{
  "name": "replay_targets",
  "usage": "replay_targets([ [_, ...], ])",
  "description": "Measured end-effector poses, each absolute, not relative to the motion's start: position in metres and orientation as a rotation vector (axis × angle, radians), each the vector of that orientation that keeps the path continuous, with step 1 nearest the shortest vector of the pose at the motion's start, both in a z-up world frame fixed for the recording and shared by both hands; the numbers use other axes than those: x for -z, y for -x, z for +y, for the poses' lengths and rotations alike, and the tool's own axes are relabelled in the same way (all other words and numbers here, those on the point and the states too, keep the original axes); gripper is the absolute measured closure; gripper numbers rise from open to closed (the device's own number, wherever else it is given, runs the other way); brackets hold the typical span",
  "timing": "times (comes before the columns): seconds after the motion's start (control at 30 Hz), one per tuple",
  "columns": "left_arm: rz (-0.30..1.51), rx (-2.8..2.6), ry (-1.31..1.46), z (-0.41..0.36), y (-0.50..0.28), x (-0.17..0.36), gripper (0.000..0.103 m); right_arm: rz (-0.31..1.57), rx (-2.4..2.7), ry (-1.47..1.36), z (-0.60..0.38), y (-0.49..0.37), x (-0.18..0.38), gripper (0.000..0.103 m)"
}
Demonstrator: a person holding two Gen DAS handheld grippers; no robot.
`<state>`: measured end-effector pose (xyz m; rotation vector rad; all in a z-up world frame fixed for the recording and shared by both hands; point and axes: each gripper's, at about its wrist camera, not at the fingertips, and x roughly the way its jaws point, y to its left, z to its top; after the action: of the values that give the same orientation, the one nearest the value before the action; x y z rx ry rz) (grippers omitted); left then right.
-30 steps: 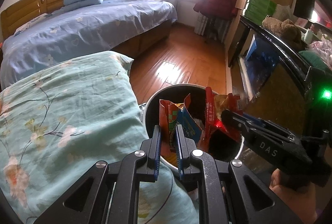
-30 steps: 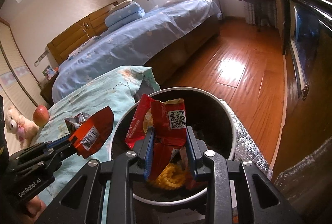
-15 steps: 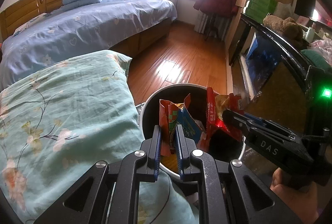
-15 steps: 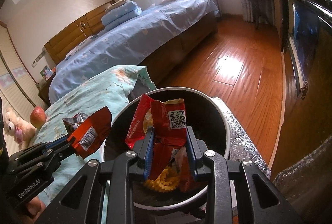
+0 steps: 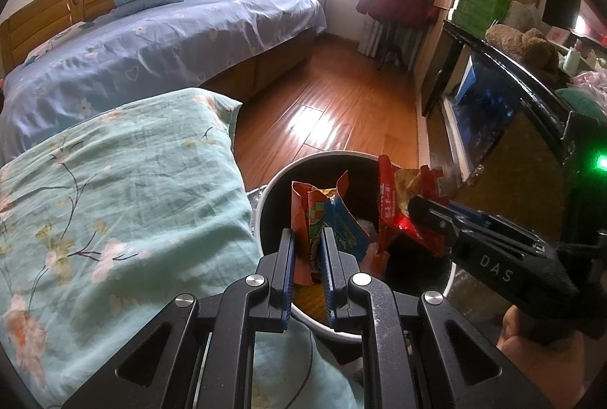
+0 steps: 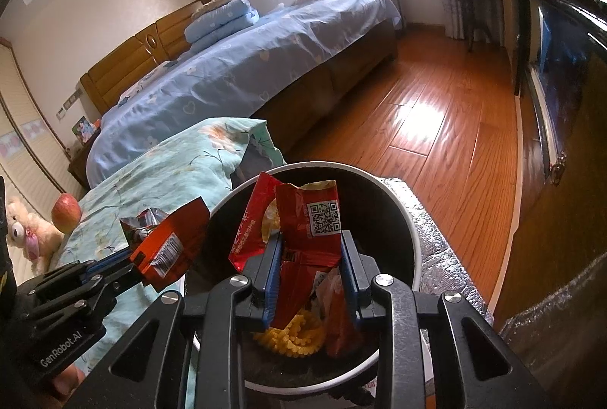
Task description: Collect trash
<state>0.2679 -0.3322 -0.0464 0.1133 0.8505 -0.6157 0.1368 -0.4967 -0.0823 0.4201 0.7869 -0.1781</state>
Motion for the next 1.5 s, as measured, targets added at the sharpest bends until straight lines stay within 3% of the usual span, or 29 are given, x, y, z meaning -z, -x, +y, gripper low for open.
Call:
replay_targets([
  [0.87,0.852,0.617,-0.125,-0.339,-0.272,0.045,0.089,0.806,0.177,-0.433,-0.500,-0.144,0.089,0.071],
  [1.13,0.849,0.609,-0.120,-0.335,-0.271,0.042,0.075,0.816,0.185,-0.452,-0.502,-0.142,0.088,0.066],
  [1.3,0.830,0.590,-0.114,-0.328,-0.267,0.037,0.055,0.807,0.186,-0.467,-0.503,-0.137,0.084,0.050],
  [1.5,0.810,0.570,-0.114,-0.314,-0.257,0.033,0.049,0.784,0.177,-0.482,-0.499,-0.130,0.077,0.037],
])
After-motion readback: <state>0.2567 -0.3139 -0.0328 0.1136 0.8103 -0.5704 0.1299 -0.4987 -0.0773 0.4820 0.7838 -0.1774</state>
